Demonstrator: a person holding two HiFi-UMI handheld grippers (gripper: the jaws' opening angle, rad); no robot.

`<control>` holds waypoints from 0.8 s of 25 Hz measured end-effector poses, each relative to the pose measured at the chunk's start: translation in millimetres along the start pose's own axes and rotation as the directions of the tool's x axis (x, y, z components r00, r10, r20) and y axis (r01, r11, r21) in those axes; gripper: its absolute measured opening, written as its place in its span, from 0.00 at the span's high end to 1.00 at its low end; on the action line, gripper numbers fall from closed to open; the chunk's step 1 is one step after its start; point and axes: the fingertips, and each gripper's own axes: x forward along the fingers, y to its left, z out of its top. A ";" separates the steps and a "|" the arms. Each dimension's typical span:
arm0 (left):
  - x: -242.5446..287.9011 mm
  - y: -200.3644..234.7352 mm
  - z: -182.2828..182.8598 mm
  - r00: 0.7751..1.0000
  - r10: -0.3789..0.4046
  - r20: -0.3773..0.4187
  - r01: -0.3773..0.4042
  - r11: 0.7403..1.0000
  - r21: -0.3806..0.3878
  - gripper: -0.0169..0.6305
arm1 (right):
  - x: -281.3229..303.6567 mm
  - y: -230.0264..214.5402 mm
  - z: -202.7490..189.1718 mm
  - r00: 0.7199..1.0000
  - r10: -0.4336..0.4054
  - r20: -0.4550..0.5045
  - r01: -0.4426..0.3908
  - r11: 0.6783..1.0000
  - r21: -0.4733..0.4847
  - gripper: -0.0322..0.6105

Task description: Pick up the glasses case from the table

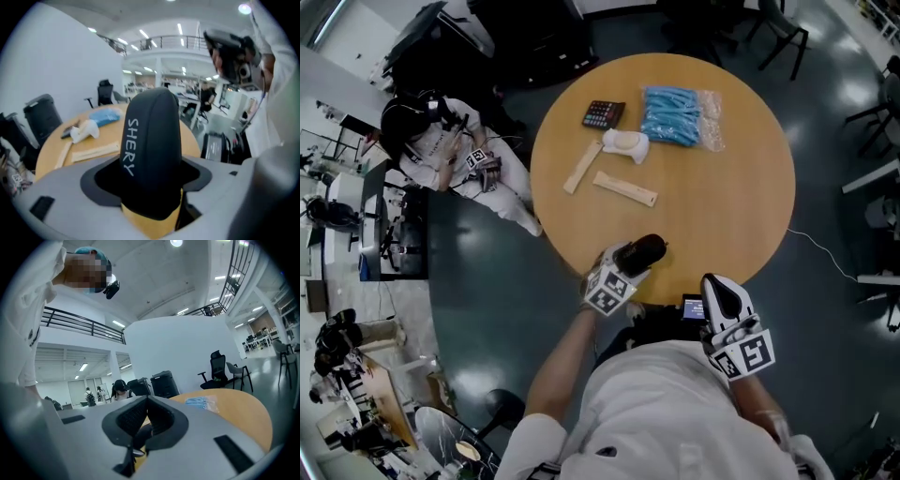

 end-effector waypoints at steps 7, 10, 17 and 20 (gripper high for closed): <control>-181.3 -25.4 106.8 0.732 0.363 0.576 -0.248 0.930 -0.271 0.45 | 12.3 20.4 10.1 1.000 0.014 0.008 -0.014 0.998 -0.064 0.92; -220.0 -45.5 128.1 0.638 0.423 0.643 -0.295 0.906 -0.303 0.45 | 18.8 27.3 8.8 1.000 0.012 0.009 -0.011 0.994 -0.111 0.92; -217.5 -43.4 115.4 0.643 0.444 0.623 -0.261 0.893 -0.367 0.45 | 23.6 35.3 8.0 1.000 0.003 0.019 -0.001 0.988 -0.151 0.92; -218.0 -41.3 118.0 0.638 0.440 0.631 -0.256 0.895 -0.365 0.45 | 25.0 36.0 10.6 1.000 0.001 0.026 0.003 0.989 -0.151 0.92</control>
